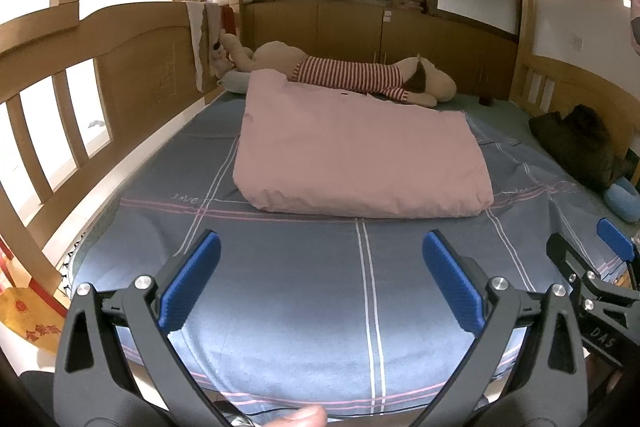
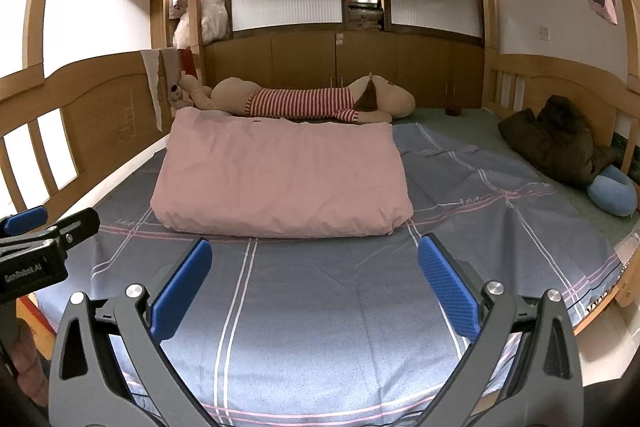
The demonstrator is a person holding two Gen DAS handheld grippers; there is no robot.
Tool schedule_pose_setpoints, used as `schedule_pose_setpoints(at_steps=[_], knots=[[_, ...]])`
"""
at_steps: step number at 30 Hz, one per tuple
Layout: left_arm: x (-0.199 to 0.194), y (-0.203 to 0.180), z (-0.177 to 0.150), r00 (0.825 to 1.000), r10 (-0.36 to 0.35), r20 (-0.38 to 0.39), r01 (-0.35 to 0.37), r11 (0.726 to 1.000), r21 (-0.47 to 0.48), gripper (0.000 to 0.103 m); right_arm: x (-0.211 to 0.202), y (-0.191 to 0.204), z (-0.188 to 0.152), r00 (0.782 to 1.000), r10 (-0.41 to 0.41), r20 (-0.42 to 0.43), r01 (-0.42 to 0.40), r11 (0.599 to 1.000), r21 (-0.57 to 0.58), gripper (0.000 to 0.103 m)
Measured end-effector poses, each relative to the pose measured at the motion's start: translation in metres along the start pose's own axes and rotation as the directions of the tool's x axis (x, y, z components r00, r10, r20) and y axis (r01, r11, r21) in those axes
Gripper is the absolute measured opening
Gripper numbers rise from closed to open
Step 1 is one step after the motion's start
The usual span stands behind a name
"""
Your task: Fold large clothes
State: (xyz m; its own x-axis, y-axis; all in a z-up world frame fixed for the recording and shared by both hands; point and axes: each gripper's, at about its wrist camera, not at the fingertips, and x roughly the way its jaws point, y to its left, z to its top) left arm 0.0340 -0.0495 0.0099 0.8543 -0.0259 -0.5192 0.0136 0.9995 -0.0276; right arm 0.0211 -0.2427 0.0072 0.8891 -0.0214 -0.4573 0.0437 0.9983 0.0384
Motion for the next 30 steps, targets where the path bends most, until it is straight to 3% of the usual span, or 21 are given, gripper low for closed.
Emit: schedule_pose_setpoints(at_steps=[30], knots=[[-0.0004, -0.0033, 0.0013, 1.0, 0.009, 0.012, -0.009, 1.0, 0.026, 0.101, 0.0012, -0.0005, -0.0004, 1.0, 0.003, -0.005, -0.003, 1.0, -0.004, 0.102]])
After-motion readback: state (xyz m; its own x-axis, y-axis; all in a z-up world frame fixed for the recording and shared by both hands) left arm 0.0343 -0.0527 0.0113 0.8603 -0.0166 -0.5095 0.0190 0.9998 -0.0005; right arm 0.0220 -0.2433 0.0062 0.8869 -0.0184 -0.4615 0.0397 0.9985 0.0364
